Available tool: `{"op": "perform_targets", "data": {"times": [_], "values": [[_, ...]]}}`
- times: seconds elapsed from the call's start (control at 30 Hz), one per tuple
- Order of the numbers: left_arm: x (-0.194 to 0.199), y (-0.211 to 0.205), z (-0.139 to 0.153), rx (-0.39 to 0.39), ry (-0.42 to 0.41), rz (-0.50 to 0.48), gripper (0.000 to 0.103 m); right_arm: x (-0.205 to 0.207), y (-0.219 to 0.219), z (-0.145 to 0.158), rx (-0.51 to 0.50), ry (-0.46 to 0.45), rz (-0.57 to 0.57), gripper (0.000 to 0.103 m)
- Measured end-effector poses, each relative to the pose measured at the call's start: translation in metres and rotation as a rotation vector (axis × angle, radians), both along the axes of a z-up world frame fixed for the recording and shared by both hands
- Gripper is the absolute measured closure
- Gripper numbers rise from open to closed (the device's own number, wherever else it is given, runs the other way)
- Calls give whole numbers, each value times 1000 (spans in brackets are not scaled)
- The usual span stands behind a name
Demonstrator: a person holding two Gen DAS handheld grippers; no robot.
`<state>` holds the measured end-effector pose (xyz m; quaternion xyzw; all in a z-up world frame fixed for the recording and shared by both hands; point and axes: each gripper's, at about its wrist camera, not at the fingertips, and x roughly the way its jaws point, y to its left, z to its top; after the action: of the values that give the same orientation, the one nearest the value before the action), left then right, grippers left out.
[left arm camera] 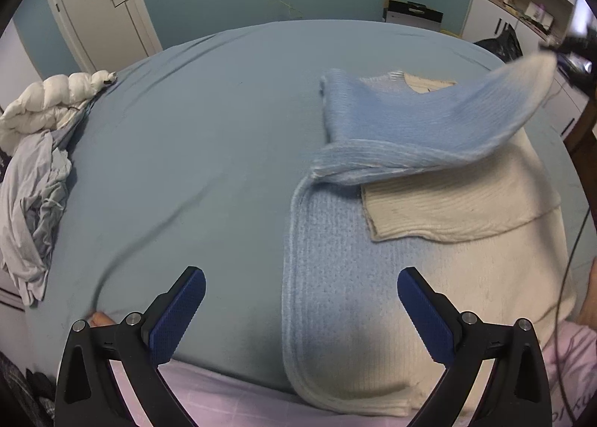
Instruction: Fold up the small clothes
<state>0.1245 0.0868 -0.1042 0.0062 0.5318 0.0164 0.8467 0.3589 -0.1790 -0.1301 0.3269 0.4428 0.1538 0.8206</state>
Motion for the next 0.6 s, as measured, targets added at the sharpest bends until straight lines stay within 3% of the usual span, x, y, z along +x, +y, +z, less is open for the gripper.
{"op": "perform_targets", "data": {"times": [0.13,0.37,0.5,0.6], "values": [[4,8,0,-29,10,30,0,4,46,87,-1,-133,64,93],[1,24,5,-79,-10,62,0,-3,177,215,-150,-310,186,93],[-1,39,2,-136,8,99,0,-16,274,263,-242,-386,304,93],[-4,49,2,-198,14,123,0,-25,320,270,-252,-417,351,93]]}}
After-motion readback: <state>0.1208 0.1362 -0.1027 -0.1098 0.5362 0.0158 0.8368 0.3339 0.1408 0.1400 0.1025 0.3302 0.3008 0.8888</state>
